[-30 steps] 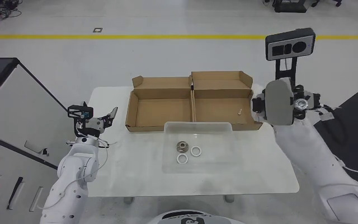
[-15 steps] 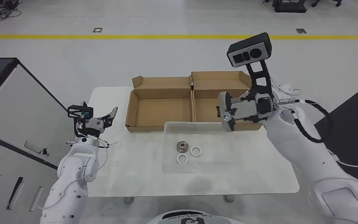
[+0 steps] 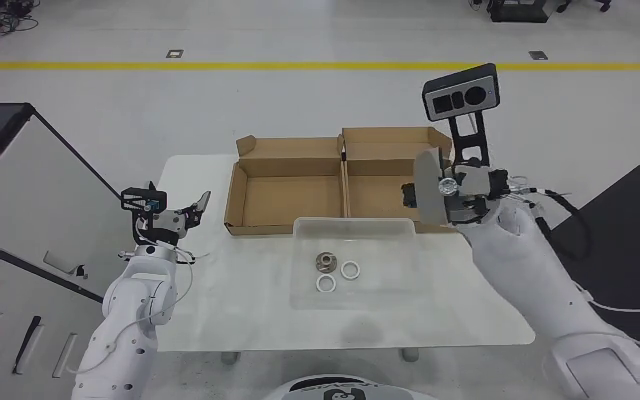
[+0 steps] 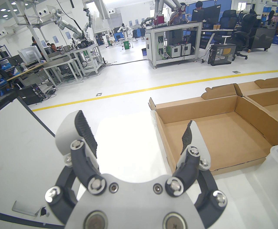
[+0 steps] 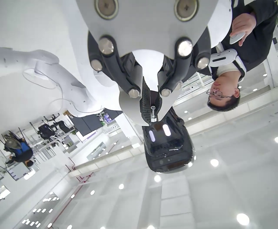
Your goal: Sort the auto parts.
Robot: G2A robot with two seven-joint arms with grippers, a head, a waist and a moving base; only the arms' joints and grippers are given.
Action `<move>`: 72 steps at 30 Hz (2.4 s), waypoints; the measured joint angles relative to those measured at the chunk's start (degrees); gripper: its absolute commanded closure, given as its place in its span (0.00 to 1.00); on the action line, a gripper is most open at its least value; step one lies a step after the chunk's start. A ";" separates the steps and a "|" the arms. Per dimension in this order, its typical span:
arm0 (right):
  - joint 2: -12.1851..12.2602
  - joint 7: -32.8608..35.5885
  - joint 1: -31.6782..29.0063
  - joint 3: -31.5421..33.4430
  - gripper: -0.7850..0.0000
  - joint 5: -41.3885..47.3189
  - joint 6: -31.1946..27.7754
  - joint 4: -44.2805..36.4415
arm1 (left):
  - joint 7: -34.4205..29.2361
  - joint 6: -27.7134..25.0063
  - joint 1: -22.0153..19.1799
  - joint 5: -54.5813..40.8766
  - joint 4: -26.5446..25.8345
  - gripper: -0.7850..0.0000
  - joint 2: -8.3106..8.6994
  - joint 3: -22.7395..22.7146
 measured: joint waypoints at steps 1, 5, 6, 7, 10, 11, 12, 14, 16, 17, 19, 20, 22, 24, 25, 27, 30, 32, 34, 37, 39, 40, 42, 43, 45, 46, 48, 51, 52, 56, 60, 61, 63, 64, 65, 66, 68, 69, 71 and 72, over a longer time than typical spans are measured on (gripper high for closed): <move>-0.24 -0.14 -0.42 0.11 1.00 0.99 -0.62 -0.15 | 0.00 0.00 0.00 0.00 0.00 0.00 0.00 0.00; -1.06 -0.56 -1.36 0.03 1.00 3.24 -1.88 -0.42 | 0.00 0.00 0.00 0.00 0.00 0.00 0.00 0.00; -1.26 -0.59 -1.46 -0.09 1.00 3.69 -2.10 -0.44 | 0.00 0.00 0.00 0.00 0.00 0.00 0.00 0.00; -1.53 -0.59 -1.46 -0.29 1.00 3.85 -2.27 -0.35 | 0.00 0.00 0.00 0.00 0.00 0.00 0.00 0.00; -2.11 -0.83 -0.95 -0.95 1.00 2.24 -1.80 0.15 | 0.00 0.00 0.00 0.00 0.00 0.00 0.00 0.00; -2.24 -0.93 -0.69 -1.09 1.00 1.15 -1.36 0.44 | 0.00 0.00 0.00 0.00 0.00 0.00 0.00 0.00; -2.33 -1.03 -0.41 -1.19 1.00 -0.17 -0.79 0.78 | 0.00 0.00 0.00 0.00 0.00 0.00 0.00 0.00; -2.45 -1.24 0.18 -1.34 1.00 -3.84 0.98 1.40 | 0.00 0.00 0.00 0.00 0.00 0.00 0.00 0.00; -2.66 -1.74 0.26 -1.46 1.00 -6.04 1.96 1.52 | 0.00 0.00 0.00 0.00 0.00 0.00 0.00 0.00; -2.75 -1.88 0.27 -1.50 1.00 -6.74 2.26 1.50 | 0.00 0.00 0.00 0.00 0.00 0.00 0.00 0.00; -3.01 -2.09 0.20 -1.56 1.00 -7.52 2.49 1.27 | 0.00 0.00 0.00 0.00 0.00 0.00 0.00 0.00; -3.14 -2.02 0.19 -1.61 1.00 -7.70 2.45 1.15 | 0.00 0.00 0.00 0.00 0.00 0.00 0.00 0.00; -3.36 -1.68 0.21 -1.71 1.00 -7.86 2.17 1.02 | 0.00 0.00 0.00 0.00 0.00 0.00 0.00 0.00; -3.38 -1.63 0.22 -1.72 1.00 -7.86 2.12 1.01 | 0.00 0.00 0.00 0.00 0.00 0.00 0.00 0.00; -3.37 -1.63 0.22 -1.72 1.00 -7.85 2.12 1.02 | 0.00 0.00 0.00 0.00 0.00 0.00 0.00 0.00; -3.37 -1.64 0.22 -1.71 1.00 -7.84 2.12 1.02 | 0.00 0.00 0.00 0.00 0.00 0.00 0.00 0.00; -3.36 -1.65 0.22 -1.71 1.00 -7.84 2.13 1.02 | 0.00 0.00 0.00 0.00 0.00 0.00 0.00 0.00; -3.36 -1.65 0.22 -1.71 1.00 -7.84 2.13 1.02 | 0.00 0.00 0.00 0.00 0.00 0.00 0.00 0.00; -3.36 -1.65 0.22 -1.71 1.00 -7.84 2.13 1.02 | 0.00 0.00 0.00 0.00 0.00 0.00 0.00 0.00; -3.36 -1.65 0.22 -1.71 1.00 -7.84 2.13 1.02 | 0.00 0.00 0.00 0.00 0.00 0.00 0.00 0.00; -3.36 -1.65 0.22 -1.71 1.00 -7.84 2.13 1.02 | 0.00 0.00 0.00 0.00 0.00 0.00 0.00 0.00; -3.36 -1.65 0.22 -1.71 1.00 -7.84 2.13 1.02 | 0.00 0.00 0.00 0.00 0.00 0.00 0.00 0.00; -3.36 -1.65 0.22 -1.71 1.00 -7.84 2.13 1.02 | 0.00 0.00 0.00 0.00 0.00 0.00 0.00 0.00; -3.36 -1.65 0.22 -1.71 1.00 -7.84 2.13 1.02 | 0.00 0.00 0.00 0.00 0.00 0.00 0.00 0.00; -3.36 -1.65 0.22 -1.71 1.00 -7.84 2.13 1.02 | 0.00 0.00 0.00 0.00 0.00 0.00 0.00 0.00; -3.36 -1.65 0.22 -1.71 1.00 -7.84 2.13 1.02 | 0.00 0.00 0.00 0.00 0.00 0.00 0.00 0.00; -3.36 -1.65 0.22 -1.71 1.00 -7.84 2.13 1.02 | 0.00 0.00 0.00 0.00 0.00 0.00 0.00 0.00; -3.36 -1.65 0.22 -1.71 1.00 -7.84 2.13 1.02 | 0.00 0.00 0.00 0.00 0.00 0.00 0.00 0.00; -3.36 -1.65 0.22 -1.71 1.00 -7.84 2.13 1.02 | 0.00 0.00 0.00 0.00 0.00 0.00 0.00 0.00; -3.36 -1.65 0.22 -1.71 1.00 -7.84 2.13 1.02 | 0.00 0.00 0.00 0.00 0.00 0.00 0.00 0.00; -3.36 -1.65 0.22 -1.71 1.00 -7.84 2.13 1.02 | 0.00 0.00 0.00 0.00 0.00 0.00 0.00 0.00; -3.36 -1.67 0.19 -1.70 1.00 -7.87 2.15 1.03 | 0.00 0.00 0.00 0.00 0.00 0.00 0.00 0.00; -3.24 -2.63 -0.52 -0.92 1.00 -9.15 2.52 1.28 | 0.00 0.00 0.00 0.00 0.00 0.00 0.00 0.00; -3.01 -3.25 -1.56 0.39 1.00 -10.59 2.88 1.46 | 0.00 0.00 0.00 0.00 0.00 0.00 0.00 0.00; -2.78 -3.33 -2.62 1.75 1.00 -11.27 3.15 1.60 | 0.00 0.00 0.00 0.00 0.00 0.00 0.00 0.00; -2.50 -3.05 -3.82 3.32 1.00 -11.62 3.48 1.70 | 0.00 0.00 0.00 0.00 0.00 0.00 0.00 0.00; -1.72 -1.20 -6.77 7.51 1.00 -12.53 4.94 1.67 | 0.00 0.00 0.00 0.00 0.00 0.00 0.00 0.00; -1.37 -0.29 -8.09 9.47 1.00 -12.71 5.72 1.62 | 0.00 0.00 0.00 0.00 0.00 0.00 0.00 0.00; -0.59 1.79 -11.04 14.21 1.00 -13.34 7.71 1.53 | 0.00 0.00 0.00 0.00 0.00 0.00 0.00 0.00; -0.27 2.63 -12.17 16.25 1.00 -13.70 8.66 1.55 | 0.00 0.00 0.00 0.00 0.00 0.00 0.00 0.00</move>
